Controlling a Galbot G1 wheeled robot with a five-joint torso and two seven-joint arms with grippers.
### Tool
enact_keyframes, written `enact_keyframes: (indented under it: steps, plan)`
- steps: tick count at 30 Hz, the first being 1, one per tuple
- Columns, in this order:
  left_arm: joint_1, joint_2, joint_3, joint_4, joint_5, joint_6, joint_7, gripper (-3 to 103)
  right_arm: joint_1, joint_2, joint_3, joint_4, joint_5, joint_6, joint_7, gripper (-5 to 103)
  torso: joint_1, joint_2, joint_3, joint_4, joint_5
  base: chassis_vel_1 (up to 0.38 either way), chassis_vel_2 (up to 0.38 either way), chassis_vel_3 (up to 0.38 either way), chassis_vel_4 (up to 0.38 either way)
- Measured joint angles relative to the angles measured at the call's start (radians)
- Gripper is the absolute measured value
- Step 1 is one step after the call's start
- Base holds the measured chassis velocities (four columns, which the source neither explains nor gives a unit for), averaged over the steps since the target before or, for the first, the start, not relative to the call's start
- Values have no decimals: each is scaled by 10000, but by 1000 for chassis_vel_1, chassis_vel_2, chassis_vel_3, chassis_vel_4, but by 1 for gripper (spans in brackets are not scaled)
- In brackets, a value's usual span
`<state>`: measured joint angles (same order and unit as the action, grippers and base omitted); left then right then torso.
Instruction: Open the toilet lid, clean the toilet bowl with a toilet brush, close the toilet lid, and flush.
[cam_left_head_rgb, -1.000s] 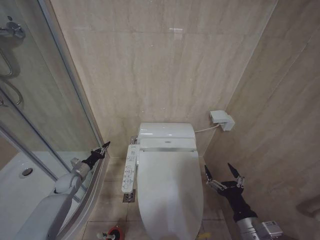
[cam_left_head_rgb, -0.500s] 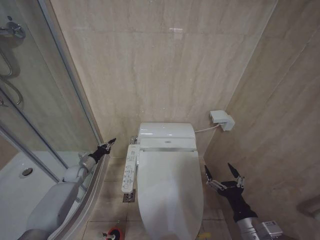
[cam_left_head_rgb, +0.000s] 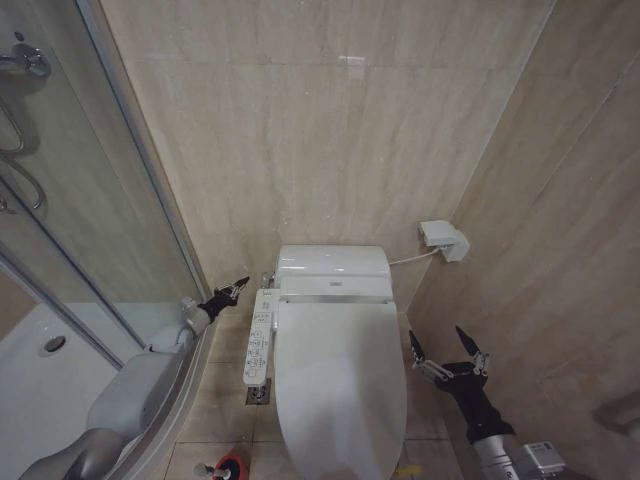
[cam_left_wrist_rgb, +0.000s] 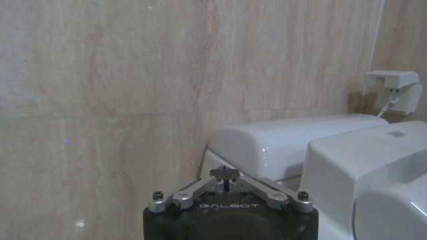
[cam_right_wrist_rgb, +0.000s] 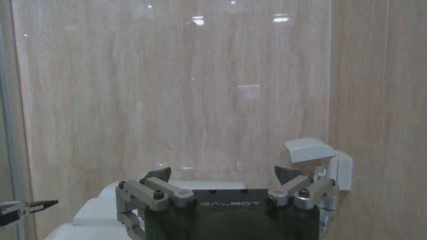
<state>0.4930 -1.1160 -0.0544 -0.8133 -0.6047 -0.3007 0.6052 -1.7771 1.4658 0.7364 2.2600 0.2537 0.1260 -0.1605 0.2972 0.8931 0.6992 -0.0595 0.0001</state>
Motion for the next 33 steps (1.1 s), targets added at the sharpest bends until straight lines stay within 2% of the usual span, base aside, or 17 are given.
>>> enact_keyframes:
  steps: [11, 30, 33]
  plan:
    - [-294, -242, 194, 541, 0, -184, 330, 0, 0, 0, 0, 0, 0, 0, 0, 100, 0, 0, -1, 0, -2, 0, 0, 0, 0]
    - [117, -208, -34, 272, 46, -176, 364, 0, 0, 0, 0, 0, 0, 0, -1, 100, 0, 0, 0, 0, -2, -20, 24, 16, -18]
    - [144, -195, -44, 243, 62, -177, 639, 0, 0, 0, 0, 0, 0, 0, 0, 100, 3, 0, 1, 1, -3, -39, 39, 28, -37]
